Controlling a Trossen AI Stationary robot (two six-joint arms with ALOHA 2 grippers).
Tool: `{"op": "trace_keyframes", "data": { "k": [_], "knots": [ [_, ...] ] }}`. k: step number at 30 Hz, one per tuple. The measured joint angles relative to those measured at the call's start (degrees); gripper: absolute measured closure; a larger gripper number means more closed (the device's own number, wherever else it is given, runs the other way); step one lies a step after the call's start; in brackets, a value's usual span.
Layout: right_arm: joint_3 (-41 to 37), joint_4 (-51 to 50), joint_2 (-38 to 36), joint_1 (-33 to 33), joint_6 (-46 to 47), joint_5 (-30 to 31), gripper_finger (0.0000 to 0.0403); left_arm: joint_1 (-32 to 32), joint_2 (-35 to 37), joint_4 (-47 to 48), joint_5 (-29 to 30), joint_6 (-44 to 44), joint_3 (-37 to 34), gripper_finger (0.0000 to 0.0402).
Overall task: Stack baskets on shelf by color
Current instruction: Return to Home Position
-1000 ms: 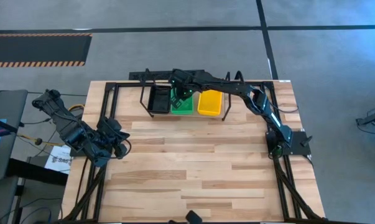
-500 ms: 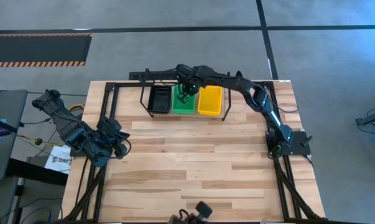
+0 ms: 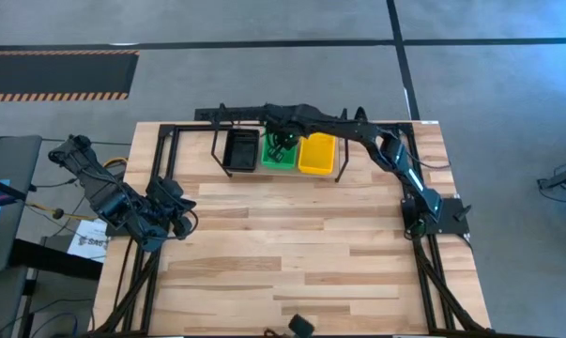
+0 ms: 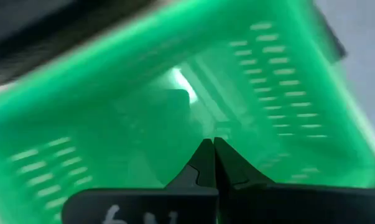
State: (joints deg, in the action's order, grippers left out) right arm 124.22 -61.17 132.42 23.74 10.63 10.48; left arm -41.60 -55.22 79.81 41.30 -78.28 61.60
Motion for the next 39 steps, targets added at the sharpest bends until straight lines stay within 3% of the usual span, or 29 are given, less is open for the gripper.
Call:
{"op": "trace_keyframes", "data": {
  "k": [15,23,31,35,39],
  "knots": [
    [0.2,2.0,0.0,-7.6,2.0,-0.7,0.0403,0.0,0.0,0.0,0.1,0.6,0.0,0.0401],
    [10.8,-3.6,0.0,-10.0,1.3,0.3,0.0403,0.0,0.0,0.0,-0.2,4.2,0.0,0.0401],
    [9.2,-9.3,-13.2,-13.7,0.1,5.9,0.0403,-1.0,1.2,-0.6,-3.9,11.2,-1.1,0.0402],
    [9.2,-14.5,-22.4,-16.9,0.3,8.5,0.0403,-2.2,6.3,-7.1,-6.2,11.8,-8.4,0.0401],
    [9.2,-16.7,-31.2,-22.0,2.5,9.8,0.0403,-2.7,14.5,-20.2,-9.7,13.1,-19.2,0.0401]
  ]
}}
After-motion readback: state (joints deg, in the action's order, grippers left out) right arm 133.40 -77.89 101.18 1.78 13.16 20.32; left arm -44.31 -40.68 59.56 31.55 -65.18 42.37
